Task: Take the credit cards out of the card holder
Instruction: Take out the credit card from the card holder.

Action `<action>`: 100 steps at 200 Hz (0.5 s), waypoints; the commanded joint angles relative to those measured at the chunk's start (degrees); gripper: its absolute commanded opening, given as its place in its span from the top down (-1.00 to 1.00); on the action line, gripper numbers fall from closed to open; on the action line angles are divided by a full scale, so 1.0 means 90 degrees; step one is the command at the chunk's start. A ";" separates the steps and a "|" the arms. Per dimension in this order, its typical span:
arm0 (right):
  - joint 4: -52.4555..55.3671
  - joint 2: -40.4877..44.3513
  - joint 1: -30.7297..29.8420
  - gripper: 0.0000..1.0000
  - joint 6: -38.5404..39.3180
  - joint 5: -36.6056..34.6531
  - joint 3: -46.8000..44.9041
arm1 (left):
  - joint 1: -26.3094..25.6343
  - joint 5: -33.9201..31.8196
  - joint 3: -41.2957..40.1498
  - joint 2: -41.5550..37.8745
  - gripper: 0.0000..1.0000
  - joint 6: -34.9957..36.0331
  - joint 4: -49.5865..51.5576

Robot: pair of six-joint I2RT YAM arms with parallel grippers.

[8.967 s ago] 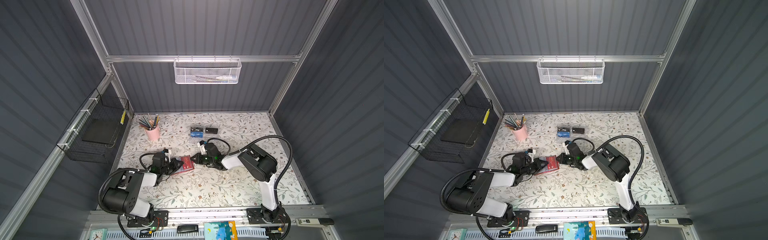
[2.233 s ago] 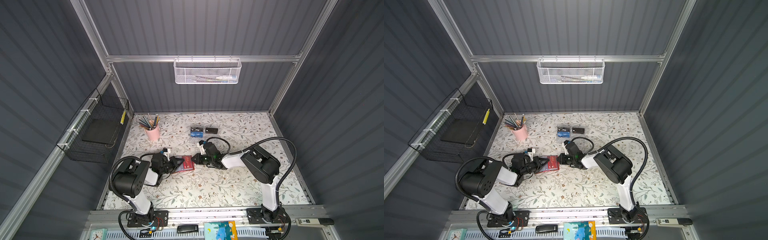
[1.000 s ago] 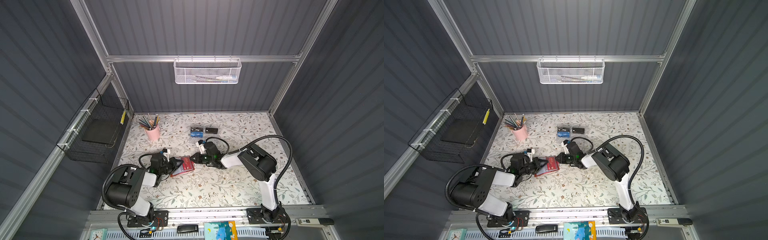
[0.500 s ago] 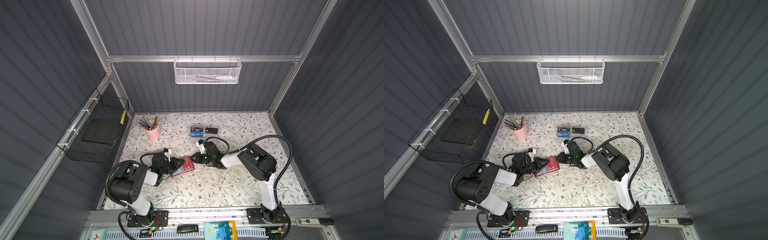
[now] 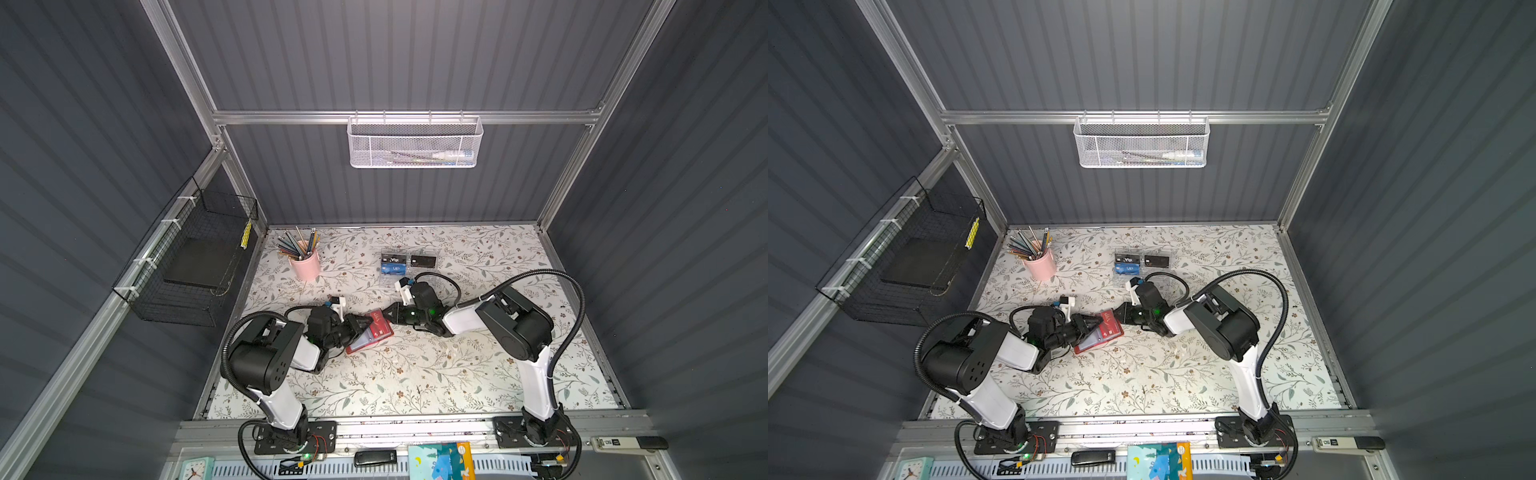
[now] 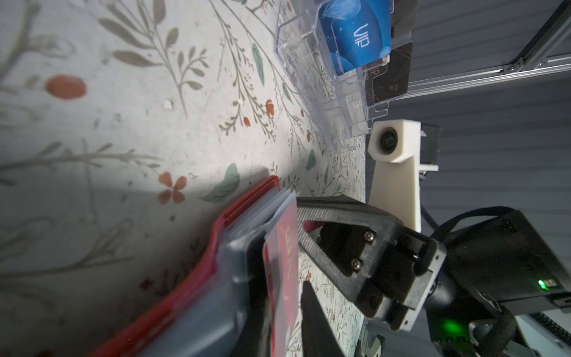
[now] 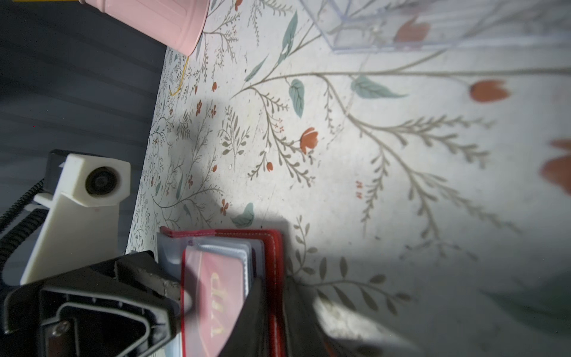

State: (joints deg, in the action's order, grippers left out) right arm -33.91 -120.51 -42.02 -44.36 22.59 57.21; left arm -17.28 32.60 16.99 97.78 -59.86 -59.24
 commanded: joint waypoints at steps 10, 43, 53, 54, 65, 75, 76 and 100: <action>0.1243 -0.0546 -0.0136 0.65 -0.0022 -0.0059 -0.0340 | -0.0237 0.0081 0.0064 0.0339 0.58 -0.0340 -0.1026; 0.1231 -0.0534 -0.0136 0.65 -0.0032 -0.0077 -0.0366 | -0.0268 0.0050 0.0040 0.0701 0.54 -0.0617 -0.1628; 0.1231 -0.0535 -0.0136 0.65 -0.0041 -0.0083 -0.0366 | -0.0285 -0.0003 0.0016 0.0759 0.50 -0.0639 -0.1725; 0.1225 -0.0536 -0.0136 0.65 -0.0042 -0.0081 -0.0368 | -0.0291 -0.0011 0.0011 0.0763 0.50 -0.0637 -0.1741; 0.1224 -0.0554 -0.0136 0.65 -0.0042 -0.0081 -0.0368 | -0.0324 -0.0055 -0.0015 0.0808 0.50 -0.0681 -0.1880; 0.1217 -0.0565 -0.0136 0.65 -0.0051 -0.0072 -0.0361 | -0.0345 -0.0083 -0.0042 0.0821 0.50 -0.0711 -0.1993; 0.1218 -0.0565 -0.0136 0.65 -0.0052 -0.0075 -0.0361 | -0.0345 -0.0095 -0.0047 0.0823 0.50 -0.0707 -0.1997; 0.1209 -0.0603 -0.0136 0.65 -0.0061 -0.0057 -0.0336 | -0.0427 -0.0146 0.0013 0.0857 0.47 -0.0749 -0.2064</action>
State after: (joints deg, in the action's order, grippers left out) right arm -34.85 -120.55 -41.65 -44.64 21.21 56.90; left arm -18.98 30.28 16.21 104.66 -65.69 -72.49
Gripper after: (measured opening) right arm 0.174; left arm 0.258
